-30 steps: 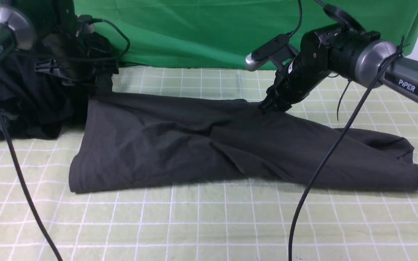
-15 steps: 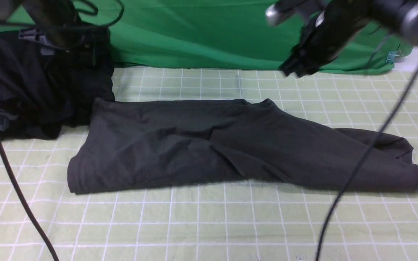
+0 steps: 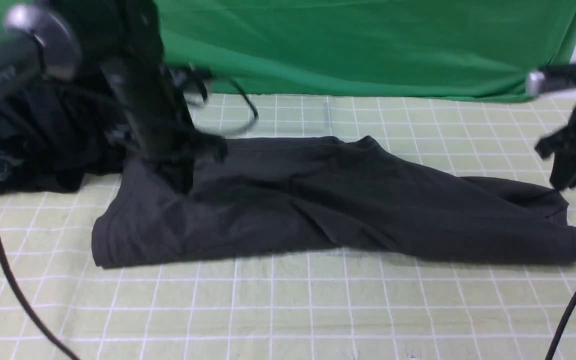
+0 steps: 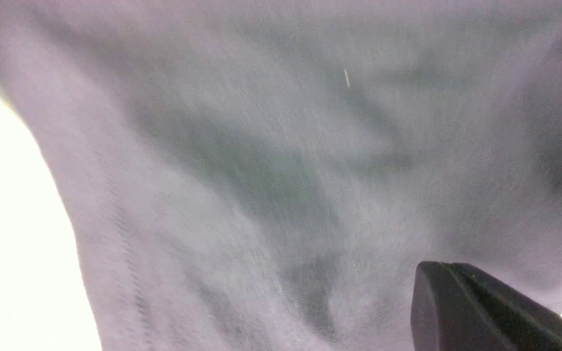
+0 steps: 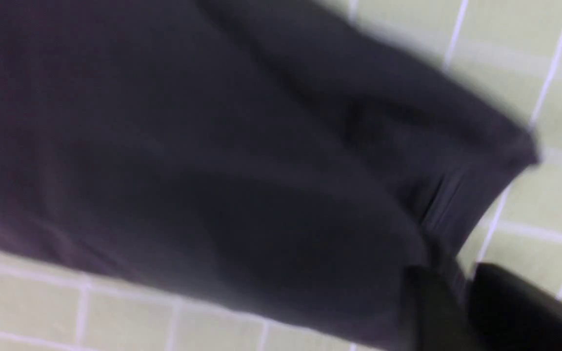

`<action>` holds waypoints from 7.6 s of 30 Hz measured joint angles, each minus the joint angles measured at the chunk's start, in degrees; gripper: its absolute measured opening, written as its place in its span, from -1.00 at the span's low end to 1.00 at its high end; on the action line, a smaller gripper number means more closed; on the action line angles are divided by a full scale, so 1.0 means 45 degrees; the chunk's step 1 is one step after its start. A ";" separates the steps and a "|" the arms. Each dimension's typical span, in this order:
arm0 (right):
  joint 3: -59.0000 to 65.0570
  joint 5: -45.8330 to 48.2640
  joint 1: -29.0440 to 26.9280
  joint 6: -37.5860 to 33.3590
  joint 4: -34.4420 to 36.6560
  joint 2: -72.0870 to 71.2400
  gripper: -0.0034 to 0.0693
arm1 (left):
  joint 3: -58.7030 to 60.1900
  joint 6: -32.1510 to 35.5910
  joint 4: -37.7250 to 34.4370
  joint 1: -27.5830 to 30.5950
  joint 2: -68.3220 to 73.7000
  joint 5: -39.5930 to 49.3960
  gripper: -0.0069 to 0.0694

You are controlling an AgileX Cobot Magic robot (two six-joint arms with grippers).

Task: Fold a long-sleeved shirt over a green coffee tablecloth.
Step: 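Fold the black garment in half by bringing its near edge over to the far edge, then pull the folded dark garment lengthwise by its ends to straighten it flat on the table, then fold the right end of the dark garment over onto its left end with the right gripper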

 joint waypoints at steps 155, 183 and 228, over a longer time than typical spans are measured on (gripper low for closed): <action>-0.4432 -0.1218 0.1947 -0.0084 0.0561 -0.0373 -0.40 | -0.2515 -0.1580 0.1247 0.2858 -0.0612 -0.3762 0.54; -0.0163 -0.2587 -0.1514 0.0972 0.0850 0.2121 0.86 | 0.6100 -0.1141 0.1295 0.0517 -0.1942 -0.6464 -0.84; -0.2490 0.0281 -0.0228 0.1532 -0.0827 -0.0376 -0.84 | 0.6252 -0.2847 0.2974 0.0531 -0.7183 -0.4341 -0.83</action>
